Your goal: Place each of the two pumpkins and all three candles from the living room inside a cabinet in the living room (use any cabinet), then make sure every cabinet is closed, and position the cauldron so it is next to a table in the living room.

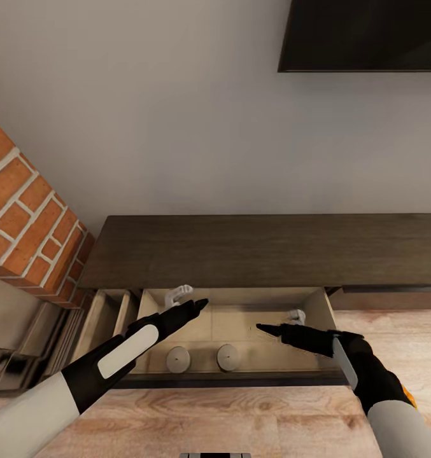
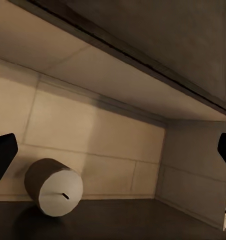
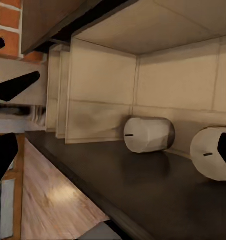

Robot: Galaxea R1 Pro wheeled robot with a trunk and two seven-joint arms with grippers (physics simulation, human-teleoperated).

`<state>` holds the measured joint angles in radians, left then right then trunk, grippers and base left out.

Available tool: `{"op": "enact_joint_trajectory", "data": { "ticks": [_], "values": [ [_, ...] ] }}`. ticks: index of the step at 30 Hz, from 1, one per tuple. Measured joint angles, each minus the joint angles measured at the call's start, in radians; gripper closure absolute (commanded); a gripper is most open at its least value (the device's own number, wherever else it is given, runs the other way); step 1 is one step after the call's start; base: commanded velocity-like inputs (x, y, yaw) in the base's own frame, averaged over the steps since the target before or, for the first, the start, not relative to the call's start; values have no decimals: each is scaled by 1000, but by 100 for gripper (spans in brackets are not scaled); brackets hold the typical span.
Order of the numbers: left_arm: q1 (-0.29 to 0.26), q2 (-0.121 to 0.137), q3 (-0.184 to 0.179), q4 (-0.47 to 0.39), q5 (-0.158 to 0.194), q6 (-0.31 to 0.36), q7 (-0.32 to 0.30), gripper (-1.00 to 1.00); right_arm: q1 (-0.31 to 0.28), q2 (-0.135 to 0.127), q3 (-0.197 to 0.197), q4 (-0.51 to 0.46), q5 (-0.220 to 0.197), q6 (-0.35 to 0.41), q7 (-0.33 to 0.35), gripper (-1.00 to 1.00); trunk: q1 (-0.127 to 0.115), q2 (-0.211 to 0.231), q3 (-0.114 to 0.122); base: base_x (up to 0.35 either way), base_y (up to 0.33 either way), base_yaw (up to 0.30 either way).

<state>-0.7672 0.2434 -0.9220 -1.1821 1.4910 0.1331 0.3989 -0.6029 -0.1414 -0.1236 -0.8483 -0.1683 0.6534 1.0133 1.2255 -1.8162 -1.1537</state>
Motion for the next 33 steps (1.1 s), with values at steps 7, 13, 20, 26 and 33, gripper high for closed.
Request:
{"op": "enact_joint_trajectory", "data": {
  "ticks": [7, 13, 20, 26, 33],
  "values": [
    [-3, 3, 0, -100, 1, 4, 1, -100, 0, -138, -20, 1, -5, 10, 99, -100, -15, 28, 12, 0, 0, 0],
    [0, 5, -1, -125, 1, 5, 1, -100, 0, -186, -21, -1, -4, 12, 195, -100, -27, 49, 22, 0, 0, 0],
    [3, 5, -2, -166, 16, 5, 0, -100, 0, -250, -21, 10, -9, 12, 383, -100, -27, 49, 22, 0, 0, 0],
    [3, -15, -40, -185, 87, 233, -10, -100, 1, -287, -23, 15, -10, 13, 427, -100, -27, 49, 22, 0, 0, 0],
    [3, -82, -55, -185, 132, 329, -26, -100, 2, -303, -24, 15, -9, 14, 430, -100, -54, 98, 44, 0, 0, 0]
  ]
}}
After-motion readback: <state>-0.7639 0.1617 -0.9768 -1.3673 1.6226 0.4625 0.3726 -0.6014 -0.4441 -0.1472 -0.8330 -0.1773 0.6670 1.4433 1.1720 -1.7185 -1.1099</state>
